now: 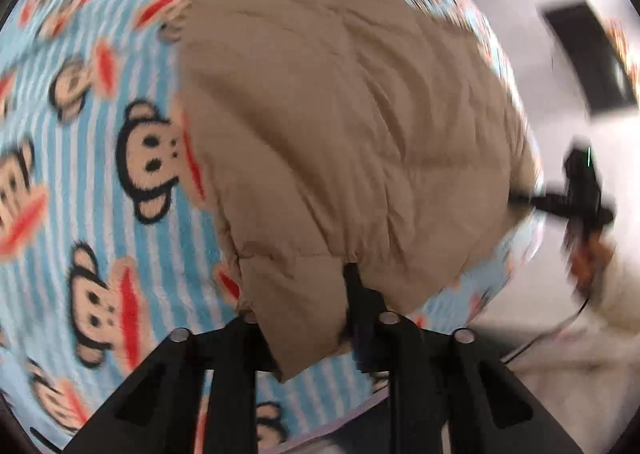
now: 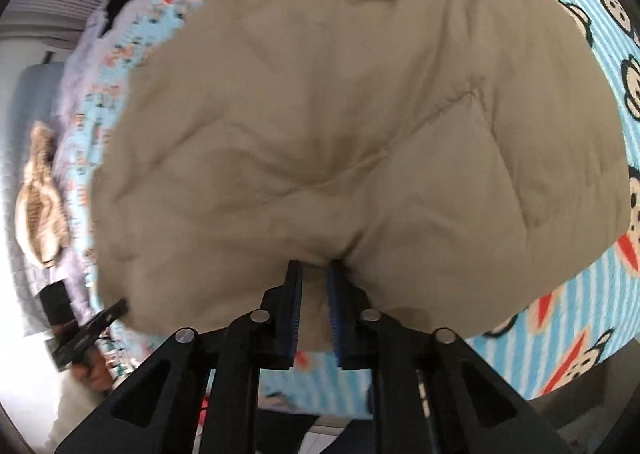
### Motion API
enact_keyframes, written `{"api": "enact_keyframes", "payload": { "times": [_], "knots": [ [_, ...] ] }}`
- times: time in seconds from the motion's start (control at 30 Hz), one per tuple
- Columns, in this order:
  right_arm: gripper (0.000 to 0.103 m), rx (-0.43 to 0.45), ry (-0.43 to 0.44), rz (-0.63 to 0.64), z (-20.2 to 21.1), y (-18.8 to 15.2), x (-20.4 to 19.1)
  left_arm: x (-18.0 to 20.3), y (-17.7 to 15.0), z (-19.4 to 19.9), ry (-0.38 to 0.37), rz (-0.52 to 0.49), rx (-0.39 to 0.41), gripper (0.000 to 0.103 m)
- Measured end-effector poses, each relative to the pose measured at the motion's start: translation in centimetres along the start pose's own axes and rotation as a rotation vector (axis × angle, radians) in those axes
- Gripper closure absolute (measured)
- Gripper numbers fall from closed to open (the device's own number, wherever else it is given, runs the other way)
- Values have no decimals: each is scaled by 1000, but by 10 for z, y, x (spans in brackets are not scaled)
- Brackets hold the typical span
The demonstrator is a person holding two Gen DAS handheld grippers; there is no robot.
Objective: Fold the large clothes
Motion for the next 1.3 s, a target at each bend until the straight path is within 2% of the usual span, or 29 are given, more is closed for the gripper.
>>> {"api": "enact_keyframes", "payload": {
  "times": [0.07,0.2,0.27,0.33,0.4,0.53,0.6,0.7,0.77,0.83,1.03,1.3],
  "knots": [
    [93,-5,-4,-20,-5,1,10,-4,-3,-3,32,-24,-18,85],
    [94,-14,-26,-12,-5,1,10,-34,-10,-15,62,56,-41,85],
    [94,-15,-41,-3,-6,0,5,-42,-14,-7,85,95,-22,84],
    [94,-12,-50,-1,-9,1,0,-48,-15,5,165,103,4,84],
    [94,-10,-52,-10,-10,1,0,-54,-19,26,200,130,45,84],
    [94,-3,-81,1,-6,0,3,-40,-10,59,154,152,177,84],
    [94,0,-104,10,-10,-1,-15,-29,-3,59,131,141,198,84],
    [90,3,-137,27,-8,-2,-29,-15,11,31,186,136,172,84],
    [90,6,-152,38,-5,-2,-39,-15,15,7,267,152,141,84],
    [90,11,-158,48,0,-4,-48,-21,14,-4,299,186,126,84],
    [90,24,-116,94,14,-17,-81,-13,13,18,336,230,147,84],
    [89,-8,-59,145,4,-23,-116,4,10,43,372,261,183,84]
  ]
}}
Point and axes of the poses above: each gripper's, at about its wrist camera, not at the fingertips, and z roughly against the way its jaws point, x to its right, y to its top, the point moved 3 cm from there along -z, roughly the way its jaws point, and after that the axes turned 4 degrees about z, right-handed, at the moved point
